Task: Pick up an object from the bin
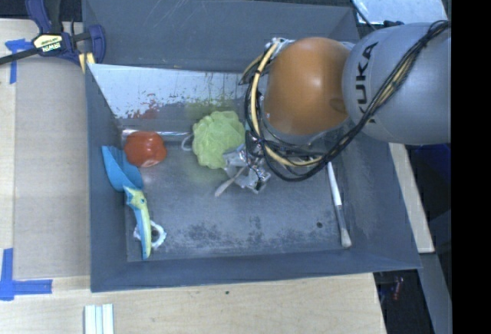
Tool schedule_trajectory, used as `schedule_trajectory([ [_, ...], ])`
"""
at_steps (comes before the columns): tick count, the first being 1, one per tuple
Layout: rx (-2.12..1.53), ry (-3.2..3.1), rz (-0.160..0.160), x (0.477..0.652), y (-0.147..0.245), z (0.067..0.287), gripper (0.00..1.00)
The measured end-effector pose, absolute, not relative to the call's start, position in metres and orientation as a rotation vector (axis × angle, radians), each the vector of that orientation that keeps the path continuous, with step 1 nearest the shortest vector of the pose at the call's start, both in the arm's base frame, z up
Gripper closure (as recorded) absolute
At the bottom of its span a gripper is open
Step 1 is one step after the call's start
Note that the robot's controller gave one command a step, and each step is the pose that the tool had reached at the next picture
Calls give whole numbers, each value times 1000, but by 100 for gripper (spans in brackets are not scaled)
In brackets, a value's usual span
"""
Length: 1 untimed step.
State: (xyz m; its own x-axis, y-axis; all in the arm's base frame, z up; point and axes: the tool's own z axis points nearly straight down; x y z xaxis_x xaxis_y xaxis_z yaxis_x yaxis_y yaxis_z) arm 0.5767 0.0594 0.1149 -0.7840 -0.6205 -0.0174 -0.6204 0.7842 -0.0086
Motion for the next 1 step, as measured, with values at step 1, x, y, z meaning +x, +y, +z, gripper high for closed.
schedule_trajectory([
  [1,-1021,2946,-4,577,59,130,100],
])
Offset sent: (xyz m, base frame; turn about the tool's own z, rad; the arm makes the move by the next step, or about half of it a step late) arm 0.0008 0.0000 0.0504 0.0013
